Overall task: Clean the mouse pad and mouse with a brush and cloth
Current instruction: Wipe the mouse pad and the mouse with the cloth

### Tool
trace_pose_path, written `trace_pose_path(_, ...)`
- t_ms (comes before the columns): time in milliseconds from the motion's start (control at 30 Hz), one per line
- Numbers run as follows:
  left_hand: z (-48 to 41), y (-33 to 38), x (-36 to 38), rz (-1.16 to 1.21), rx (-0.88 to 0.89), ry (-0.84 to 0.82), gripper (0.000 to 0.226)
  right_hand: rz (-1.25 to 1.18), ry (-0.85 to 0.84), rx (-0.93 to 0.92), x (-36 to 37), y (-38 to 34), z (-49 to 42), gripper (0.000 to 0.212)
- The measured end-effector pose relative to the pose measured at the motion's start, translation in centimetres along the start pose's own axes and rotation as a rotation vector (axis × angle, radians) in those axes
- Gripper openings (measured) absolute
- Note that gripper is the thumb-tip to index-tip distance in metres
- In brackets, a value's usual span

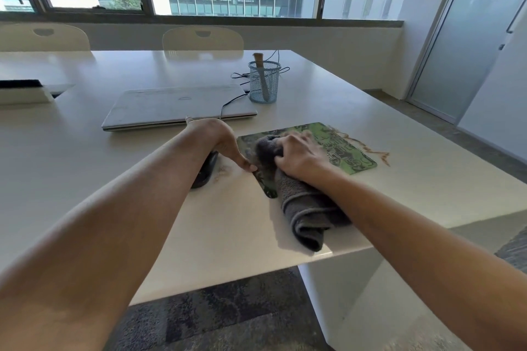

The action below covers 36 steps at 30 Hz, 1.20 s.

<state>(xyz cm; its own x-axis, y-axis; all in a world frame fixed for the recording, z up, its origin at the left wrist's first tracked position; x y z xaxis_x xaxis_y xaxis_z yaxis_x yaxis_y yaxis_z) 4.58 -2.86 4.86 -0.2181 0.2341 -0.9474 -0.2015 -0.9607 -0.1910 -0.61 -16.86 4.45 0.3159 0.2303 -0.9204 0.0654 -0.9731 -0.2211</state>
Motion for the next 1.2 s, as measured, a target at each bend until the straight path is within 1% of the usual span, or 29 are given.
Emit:
trace_pose_path(67,0.2,0.0,0.1,0.011,-0.007,-0.008,0.143,0.046,0.015,0.074,-0.5,2.5,-0.6,0.03)
trace_pose_path(167,0.1,0.0,0.3,0.008,0.001,-0.014,0.149,0.107,0.033,0.223,-1.4,5.9,-1.3,0.033)
trace_pose_path(267,-0.1,0.1,0.4,0.008,0.01,-0.008,0.152,0.119,0.065,0.306,-2.2,6.8,-1.9,0.034)
trace_pose_path(333,-0.4,0.0,0.4,0.027,0.004,-0.002,0.147,0.067,0.098,0.227,-2.2,4.6,-2.5,0.037)
trace_pose_path(400,-0.8,0.0,0.4,0.04,0.0,0.004,0.138,-0.005,0.095,0.039,-1.5,0.8,-2.7,0.038)
trace_pose_path(467,-1.0,0.0,0.4,0.026,0.003,0.025,0.124,-0.047,0.04,-0.106,-0.1,-2.3,-2.5,0.036)
trace_pose_path(533,-1.1,-0.1,0.4,0.034,0.0,0.027,0.11,-0.036,-0.019,-0.125,1.1,-2.9,-2.6,0.033)
trace_pose_path(567,-1.0,0.0,0.5,0.044,-0.003,0.015,0.107,-0.03,-0.027,-0.109,1.4,-2.3,-2.9,0.031)
trace_pose_path(633,-0.9,-0.1,0.6,0.063,-0.017,-0.003,0.107,-0.007,-0.021,-0.059,1.5,-0.3,-3.9,0.031)
trace_pose_path(800,-0.7,-0.5,0.7,0.074,-0.064,-0.023,0.12,0.034,0.041,0.226,-0.1,7.4,-6.0,0.039)
trace_pose_path(867,-0.4,-0.6,0.9,0.063,-0.084,-0.015,0.127,0.051,0.019,0.27,-0.2,8.9,-6.6,0.039)
trace_pose_path(933,-0.2,-0.7,1.0,0.047,-0.101,0.011,0.128,0.007,-0.009,0.212,-0.1,8.1,-7.1,0.04)
trace_pose_path(1100,0.0,-1.0,1.3,0.08,-0.116,0.026,0.113,-0.083,-0.093,-0.255,0.7,0.7,-6.6,0.039)
trace_pose_path(1200,0.0,-0.9,0.9,0.039,-0.126,0.019,0.111,-0.098,-0.141,-0.411,0.9,-1.5,-5.3,0.038)
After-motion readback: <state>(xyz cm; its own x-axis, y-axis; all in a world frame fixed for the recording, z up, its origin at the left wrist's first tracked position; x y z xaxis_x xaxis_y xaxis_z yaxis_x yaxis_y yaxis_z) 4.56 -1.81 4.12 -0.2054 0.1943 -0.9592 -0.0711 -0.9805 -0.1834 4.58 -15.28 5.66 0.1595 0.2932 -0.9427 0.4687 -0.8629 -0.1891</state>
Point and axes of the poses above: each hand's wrist, its own z-axis away from the middle knuckle, its own x-axis out of the palm, y = z × x, the point moved 6 cm from there along -z, towards the middle knuckle, and after that the axes turned 10 degrees about y, right-handed, at the moved point
